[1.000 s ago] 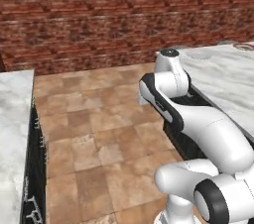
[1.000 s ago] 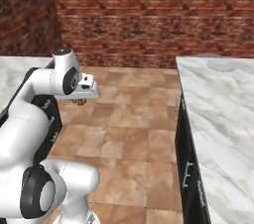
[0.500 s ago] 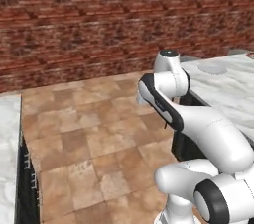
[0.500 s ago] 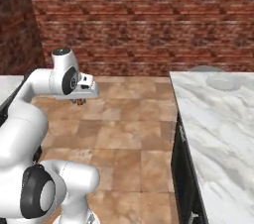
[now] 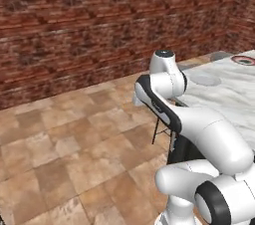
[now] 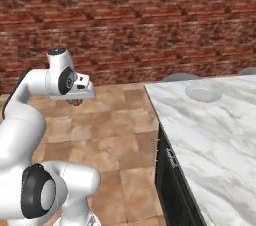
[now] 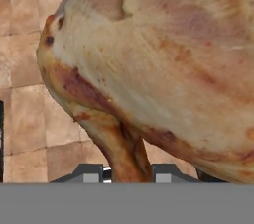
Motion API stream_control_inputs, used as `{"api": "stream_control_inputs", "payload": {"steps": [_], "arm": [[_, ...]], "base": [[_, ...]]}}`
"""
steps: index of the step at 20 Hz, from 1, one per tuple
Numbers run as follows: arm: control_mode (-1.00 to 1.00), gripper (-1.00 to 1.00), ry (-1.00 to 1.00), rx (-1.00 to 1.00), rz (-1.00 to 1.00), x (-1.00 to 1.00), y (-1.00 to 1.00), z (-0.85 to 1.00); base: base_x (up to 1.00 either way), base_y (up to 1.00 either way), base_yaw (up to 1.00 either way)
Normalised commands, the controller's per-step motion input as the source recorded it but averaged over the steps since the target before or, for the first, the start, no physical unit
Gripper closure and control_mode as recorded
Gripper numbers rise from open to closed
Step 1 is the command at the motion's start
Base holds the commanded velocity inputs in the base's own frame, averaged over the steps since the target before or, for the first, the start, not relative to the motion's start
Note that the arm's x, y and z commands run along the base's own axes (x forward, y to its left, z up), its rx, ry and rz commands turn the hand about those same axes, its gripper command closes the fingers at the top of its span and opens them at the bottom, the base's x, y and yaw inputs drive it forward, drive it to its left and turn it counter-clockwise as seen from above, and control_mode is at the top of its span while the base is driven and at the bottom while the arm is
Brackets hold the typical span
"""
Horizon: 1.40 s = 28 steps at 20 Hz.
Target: Take the chicken drumsticks from the pan and place one on each plate on the dining counter.
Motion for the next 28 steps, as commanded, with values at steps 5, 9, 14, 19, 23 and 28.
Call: {"api": "stream_control_inputs", "payload": {"steps": [5,9,14,19,23,28], "arm": [[1.00,1.00,0.00,0.00,0.00,0.00,0.00,0.00],[1.00,1.00,0.00,0.00,0.00,0.00,0.00,0.00],[1.00,1.00,0.00,0.00,0.00,0.00,0.00,0.00],[1.00,1.00,0.00,0.00,0.00,0.00,0.00,0.00],[1.00,1.00,0.00,0.00,0.00,0.00,0.00,0.00],[1.00,1.00,0.00,0.00,0.00,0.00,0.00,0.00]], "base": [[0.59,0.00,-0.64],[0.49,0.22,-0.80],[0.52,0.43,-0.76],[0.64,0.66,-0.52],[0.68,0.66,-0.50],[0.80,0.58,-0.48]]}}
